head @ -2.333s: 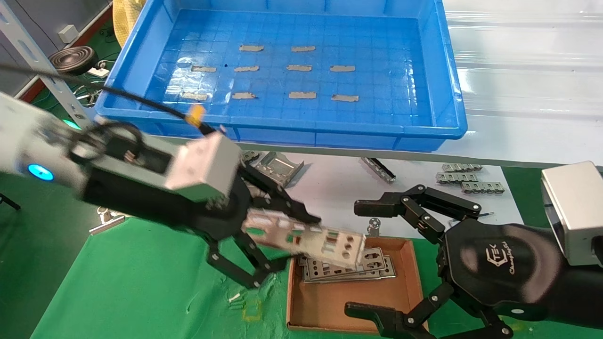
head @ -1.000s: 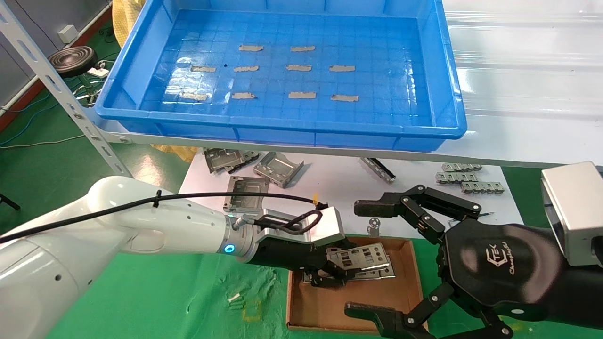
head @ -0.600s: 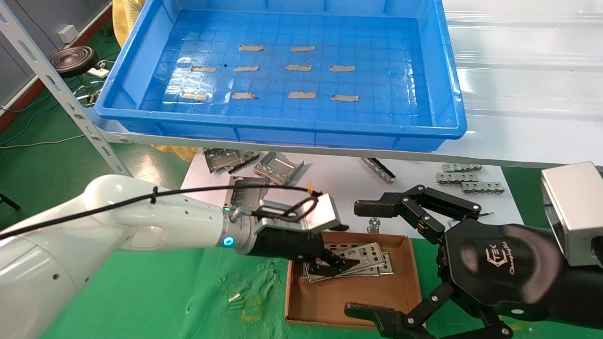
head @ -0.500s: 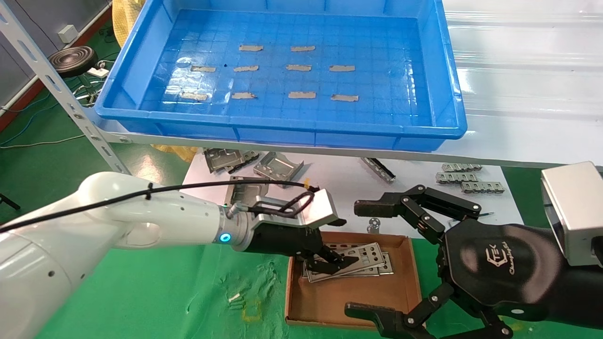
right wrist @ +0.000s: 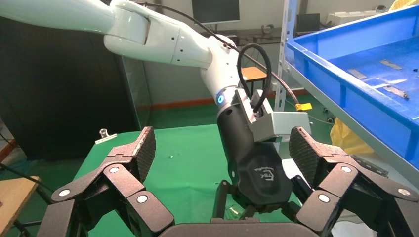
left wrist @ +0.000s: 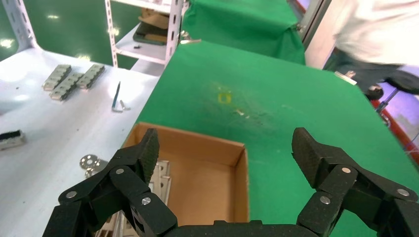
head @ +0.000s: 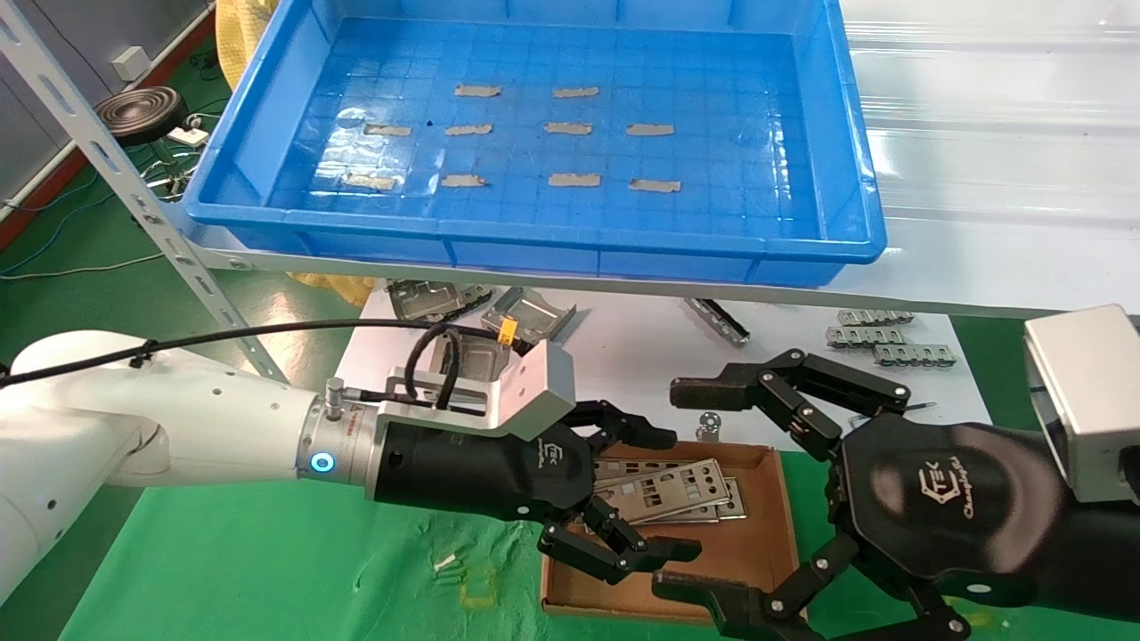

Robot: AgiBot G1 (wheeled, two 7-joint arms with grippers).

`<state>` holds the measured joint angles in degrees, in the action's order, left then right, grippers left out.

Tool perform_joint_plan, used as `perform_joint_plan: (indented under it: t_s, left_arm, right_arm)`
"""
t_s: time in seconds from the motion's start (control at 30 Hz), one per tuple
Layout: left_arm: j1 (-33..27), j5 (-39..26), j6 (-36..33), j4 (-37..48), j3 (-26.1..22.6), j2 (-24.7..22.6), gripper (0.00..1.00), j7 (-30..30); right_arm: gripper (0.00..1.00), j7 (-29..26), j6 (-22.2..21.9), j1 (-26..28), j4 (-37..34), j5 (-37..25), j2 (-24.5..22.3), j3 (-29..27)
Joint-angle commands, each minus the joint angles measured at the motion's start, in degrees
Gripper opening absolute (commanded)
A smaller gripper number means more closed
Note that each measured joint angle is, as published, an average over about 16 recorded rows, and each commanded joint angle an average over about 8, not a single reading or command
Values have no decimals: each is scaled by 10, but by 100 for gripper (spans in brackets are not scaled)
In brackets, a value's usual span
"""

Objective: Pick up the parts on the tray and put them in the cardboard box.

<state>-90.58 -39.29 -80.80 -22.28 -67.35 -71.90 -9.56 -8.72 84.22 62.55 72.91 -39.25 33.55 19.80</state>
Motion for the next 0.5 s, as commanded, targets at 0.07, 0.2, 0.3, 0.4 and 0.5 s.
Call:
perform_joint_plan:
  t_s: [0.07,0.2,0.3,0.4,0.5]
  left_arm:
    - [2,11,-19,3,5,4,100,-2]
    - [2,2,-4,0,2,2,100,0]
    - [6,-1,0,-9,9,6,100,4]
    - [16,-1,-3,-26,27,19,100,11]
    - [30,-2,-5,-51,51,37,100,21]
  right_arm:
    - [100,0,0,0,0,0,0,0]
    - [100,0,0,0,0,0,0,0]
    - [100,0,0,0,0,0,0,0]
    - [100,0,0,0,0,0,0,0]
    - [100,0,0,0,0,0,0,0]
